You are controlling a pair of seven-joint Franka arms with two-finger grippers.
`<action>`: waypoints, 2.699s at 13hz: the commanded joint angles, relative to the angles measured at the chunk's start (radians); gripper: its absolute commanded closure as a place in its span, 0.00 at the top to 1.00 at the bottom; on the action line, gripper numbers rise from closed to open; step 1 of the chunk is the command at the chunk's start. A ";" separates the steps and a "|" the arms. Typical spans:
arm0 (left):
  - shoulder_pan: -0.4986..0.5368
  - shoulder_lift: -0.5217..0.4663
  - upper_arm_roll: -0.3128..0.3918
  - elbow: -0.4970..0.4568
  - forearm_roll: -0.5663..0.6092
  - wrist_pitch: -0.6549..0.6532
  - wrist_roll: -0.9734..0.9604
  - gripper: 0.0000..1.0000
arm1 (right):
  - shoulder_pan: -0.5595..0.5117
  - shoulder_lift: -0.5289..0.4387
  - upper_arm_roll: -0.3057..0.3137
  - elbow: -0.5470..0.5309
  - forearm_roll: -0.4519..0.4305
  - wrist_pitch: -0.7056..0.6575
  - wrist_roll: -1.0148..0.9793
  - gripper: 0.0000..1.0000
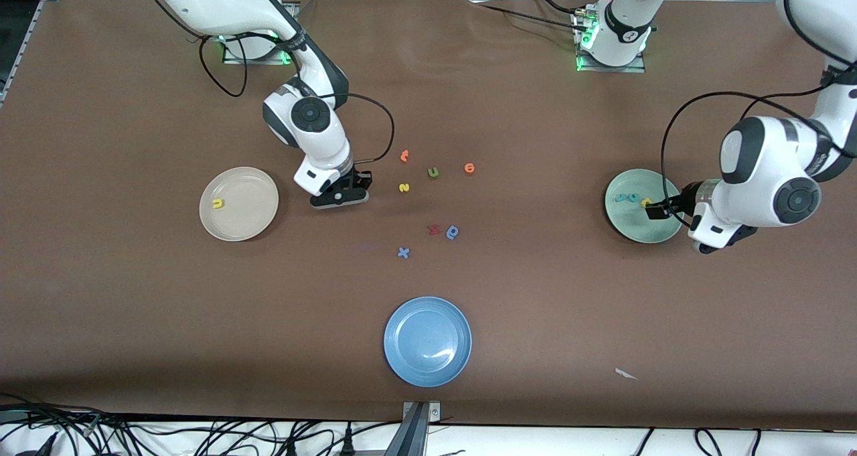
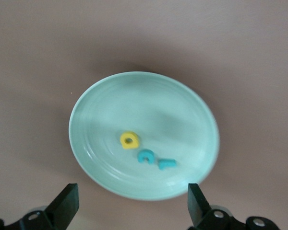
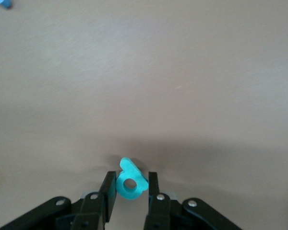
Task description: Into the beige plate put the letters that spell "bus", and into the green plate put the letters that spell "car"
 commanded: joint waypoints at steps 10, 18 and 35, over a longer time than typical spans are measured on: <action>0.002 -0.025 -0.167 0.511 0.000 -0.215 0.161 1.00 | -0.391 -0.158 0.012 -0.128 -0.010 -0.110 -0.586 0.36; -0.068 -0.065 -0.170 0.569 0.006 -0.299 0.156 1.00 | -0.335 -0.142 0.154 -0.104 -0.001 -0.095 -0.208 0.73; -0.442 -0.221 0.291 0.387 -0.141 -0.347 0.241 1.00 | 0.242 0.211 0.011 0.290 -0.097 -0.075 0.585 0.74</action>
